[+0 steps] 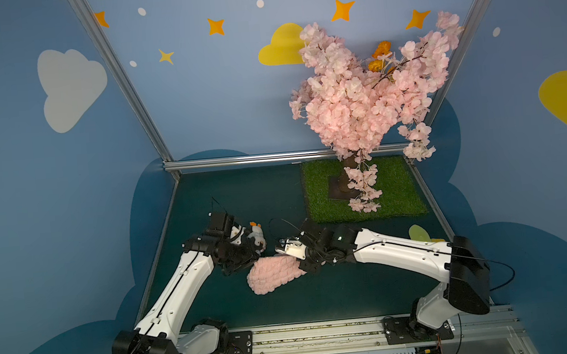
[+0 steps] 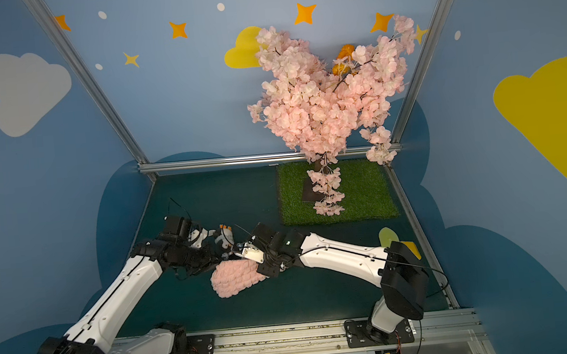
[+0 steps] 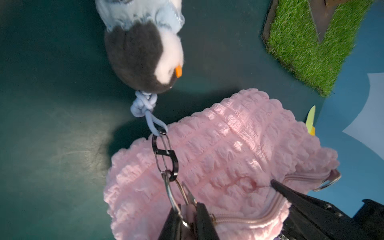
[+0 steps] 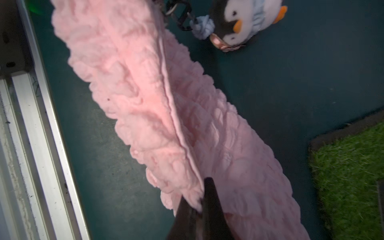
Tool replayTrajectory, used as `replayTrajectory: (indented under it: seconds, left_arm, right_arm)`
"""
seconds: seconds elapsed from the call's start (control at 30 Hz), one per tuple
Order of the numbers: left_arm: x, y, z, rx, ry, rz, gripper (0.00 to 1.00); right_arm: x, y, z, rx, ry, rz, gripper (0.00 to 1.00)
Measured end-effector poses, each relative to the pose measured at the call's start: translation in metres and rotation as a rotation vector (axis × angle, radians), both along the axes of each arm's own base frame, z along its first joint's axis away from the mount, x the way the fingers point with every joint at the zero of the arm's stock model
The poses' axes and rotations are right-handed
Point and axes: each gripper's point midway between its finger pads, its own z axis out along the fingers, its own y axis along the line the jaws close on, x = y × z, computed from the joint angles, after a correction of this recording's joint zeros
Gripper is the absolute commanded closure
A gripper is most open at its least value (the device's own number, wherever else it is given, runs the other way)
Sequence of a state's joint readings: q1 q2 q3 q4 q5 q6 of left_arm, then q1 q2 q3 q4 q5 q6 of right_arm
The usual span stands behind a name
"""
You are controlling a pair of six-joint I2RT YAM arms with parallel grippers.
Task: Remove the decoration from the bag
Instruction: Pick up the bag from the center of the board.
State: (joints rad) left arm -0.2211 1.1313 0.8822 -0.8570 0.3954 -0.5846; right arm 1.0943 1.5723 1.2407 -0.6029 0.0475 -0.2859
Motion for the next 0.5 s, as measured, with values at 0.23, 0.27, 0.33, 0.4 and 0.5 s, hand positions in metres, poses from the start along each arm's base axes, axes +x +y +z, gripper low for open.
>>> replayTrajectory:
  seconds: [0.23, 0.27, 0.33, 0.4, 0.5]
  left_arm:
    - [0.000, -0.001, 0.017, -0.037, -0.059, 0.013, 0.59]
    - [0.001, 0.001, 0.019, -0.039, -0.071, 0.023, 0.52]
    - [0.005, 0.007, 0.022, -0.039, -0.089, 0.046, 0.45]
    - [0.011, 0.014, 0.023, -0.040, -0.105, 0.072, 0.39]
    - [0.018, 0.022, 0.019, -0.044, -0.106, 0.107, 0.33]
  right_arm:
    - [0.016, -0.015, 0.005, -0.036, -0.064, 0.073, 1.00]
    - [0.020, -0.016, 0.005, -0.037, -0.076, 0.084, 1.00]
    - [0.026, -0.016, 0.007, -0.036, -0.100, 0.106, 1.00]
    - [0.031, -0.016, 0.009, -0.034, -0.123, 0.129, 1.00]
    - [0.038, -0.015, 0.007, -0.030, -0.146, 0.152, 1.00]
